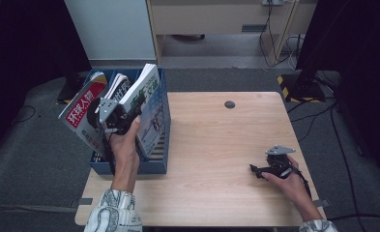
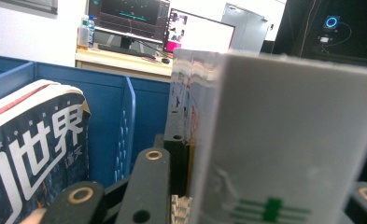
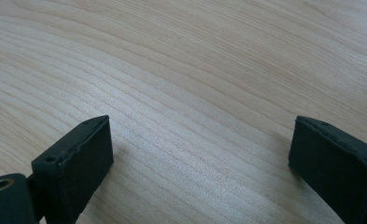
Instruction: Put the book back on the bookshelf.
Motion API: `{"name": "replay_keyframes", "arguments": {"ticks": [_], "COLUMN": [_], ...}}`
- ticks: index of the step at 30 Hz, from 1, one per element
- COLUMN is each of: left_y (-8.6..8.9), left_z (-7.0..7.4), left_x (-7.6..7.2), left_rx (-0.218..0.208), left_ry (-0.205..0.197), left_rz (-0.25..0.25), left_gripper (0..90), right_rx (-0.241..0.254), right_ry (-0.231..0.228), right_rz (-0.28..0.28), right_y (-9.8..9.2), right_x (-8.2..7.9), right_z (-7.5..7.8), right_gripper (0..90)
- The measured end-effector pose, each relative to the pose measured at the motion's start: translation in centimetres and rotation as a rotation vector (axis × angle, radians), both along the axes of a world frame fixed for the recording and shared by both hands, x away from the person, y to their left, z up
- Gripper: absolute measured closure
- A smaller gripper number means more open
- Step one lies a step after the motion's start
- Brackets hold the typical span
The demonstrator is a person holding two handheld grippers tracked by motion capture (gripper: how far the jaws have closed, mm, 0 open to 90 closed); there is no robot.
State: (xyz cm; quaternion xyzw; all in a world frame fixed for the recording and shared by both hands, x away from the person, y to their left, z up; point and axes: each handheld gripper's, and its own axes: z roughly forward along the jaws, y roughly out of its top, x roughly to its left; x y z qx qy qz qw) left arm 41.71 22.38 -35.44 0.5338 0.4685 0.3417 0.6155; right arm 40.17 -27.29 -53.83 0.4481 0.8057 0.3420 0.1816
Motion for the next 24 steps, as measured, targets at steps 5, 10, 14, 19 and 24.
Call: {"name": "replay_keyframes", "arguments": {"ticks": [5, 10, 14, 19, 24], "left_y": [-0.1, -0.1, -0.1, -0.1, -0.1], "left_z": [-0.4, -0.6, -0.8, -1.1, -1.5], "left_x": [0.1, 0.2, 0.2, 0.3, 0.4], "left_rx": [0.001, 0.003, 0.006, 0.003, 0.003], "left_ry": [0.003, 0.004, 0.005, 0.008, 0.013], "left_rz": [-0.003, -0.005, -0.009, -0.009, -0.010], "left_gripper": [72.9, 72.9, 72.9, 72.9, 72.9], "right_rx": [0.000, 0.000, 0.000, 0.000, 0.000], "right_ry": [0.000, 0.000, 0.000, -0.001, 0.000], "right_rz": [0.000, 0.000, 0.000, -0.001, 0.000], "right_y": [0.0, 0.0, 0.0, 0.0, 0.0], "right_x": [0.0, 0.0, 0.0, 0.0, 0.0], "right_z": [0.0, 0.0, 0.0, 0.0, 0.0], "right_gripper": [6.7, 6.7, 6.7, 6.7, 6.7]}}
